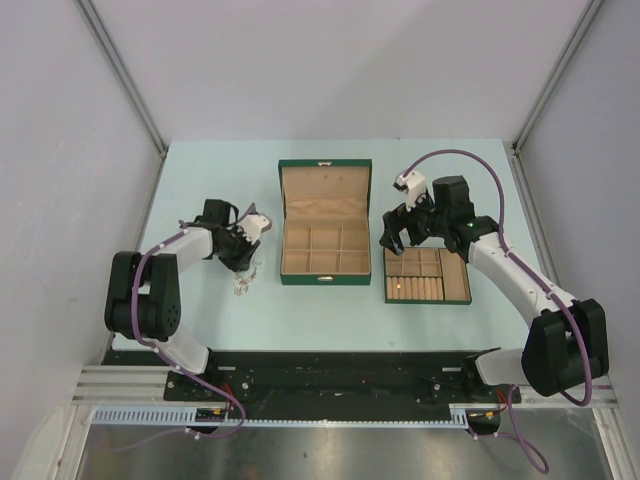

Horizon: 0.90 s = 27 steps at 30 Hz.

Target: Organize the mixed jewelry

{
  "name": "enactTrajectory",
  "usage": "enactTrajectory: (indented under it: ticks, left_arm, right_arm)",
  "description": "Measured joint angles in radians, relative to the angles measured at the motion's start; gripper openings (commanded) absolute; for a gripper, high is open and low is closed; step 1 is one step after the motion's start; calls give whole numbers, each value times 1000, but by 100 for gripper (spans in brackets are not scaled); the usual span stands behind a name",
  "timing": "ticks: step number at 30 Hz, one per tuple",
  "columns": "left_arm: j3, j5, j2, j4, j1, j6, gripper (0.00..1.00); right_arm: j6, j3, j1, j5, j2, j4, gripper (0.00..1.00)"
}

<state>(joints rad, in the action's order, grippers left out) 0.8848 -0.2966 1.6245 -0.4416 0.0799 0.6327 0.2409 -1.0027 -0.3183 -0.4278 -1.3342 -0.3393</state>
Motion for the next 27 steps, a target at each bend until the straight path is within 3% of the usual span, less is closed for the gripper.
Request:
enactTrajectory:
  ticks: [27]
  left_arm:
    - [-40,48,-11,115,54,-4,1]
  right_arm:
    - [0,0,2,0,0,0,100]
